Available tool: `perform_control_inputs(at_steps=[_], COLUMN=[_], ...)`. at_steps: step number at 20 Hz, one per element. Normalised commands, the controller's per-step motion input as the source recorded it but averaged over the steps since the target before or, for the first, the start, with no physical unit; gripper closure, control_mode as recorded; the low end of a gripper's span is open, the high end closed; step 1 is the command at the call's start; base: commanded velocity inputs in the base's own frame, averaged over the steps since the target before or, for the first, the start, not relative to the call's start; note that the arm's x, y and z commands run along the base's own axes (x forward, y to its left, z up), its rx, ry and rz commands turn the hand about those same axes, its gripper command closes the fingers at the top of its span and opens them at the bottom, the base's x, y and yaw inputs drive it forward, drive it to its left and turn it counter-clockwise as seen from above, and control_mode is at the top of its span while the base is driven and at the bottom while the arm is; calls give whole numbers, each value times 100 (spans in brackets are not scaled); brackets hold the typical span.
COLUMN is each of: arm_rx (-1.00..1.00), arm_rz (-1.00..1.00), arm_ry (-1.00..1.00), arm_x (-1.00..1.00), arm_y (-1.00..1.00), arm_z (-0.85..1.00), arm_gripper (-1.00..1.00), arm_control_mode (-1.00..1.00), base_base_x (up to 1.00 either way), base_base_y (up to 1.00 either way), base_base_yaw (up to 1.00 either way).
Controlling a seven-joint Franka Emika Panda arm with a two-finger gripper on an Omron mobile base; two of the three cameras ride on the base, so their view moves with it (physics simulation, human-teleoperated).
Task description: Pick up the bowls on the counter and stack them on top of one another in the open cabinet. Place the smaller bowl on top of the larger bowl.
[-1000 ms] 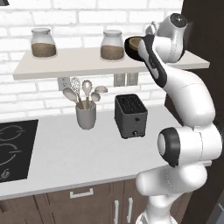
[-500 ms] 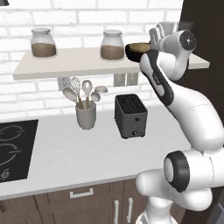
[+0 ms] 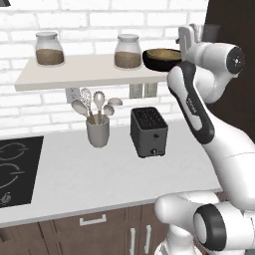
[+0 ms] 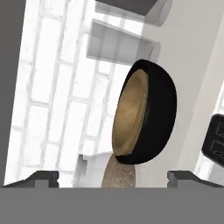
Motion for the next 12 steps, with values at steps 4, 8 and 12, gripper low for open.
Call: perform_control_inputs(at_steps=[4, 8, 12], arm_rx=[0, 0, 0], arm_rz=[10, 15, 10], arm_ry=[-11, -1, 1], arm_x=[-100, -100, -100], arm_y=[5, 10, 6], arm_z=[28, 8, -1], arm_gripper=[-100, -100, -100], arm_control_mode=[-100, -100, -100], base_base_x=[0, 0, 0], base_base_y=[0, 0, 0], base_base_yaw=[0, 0, 0])
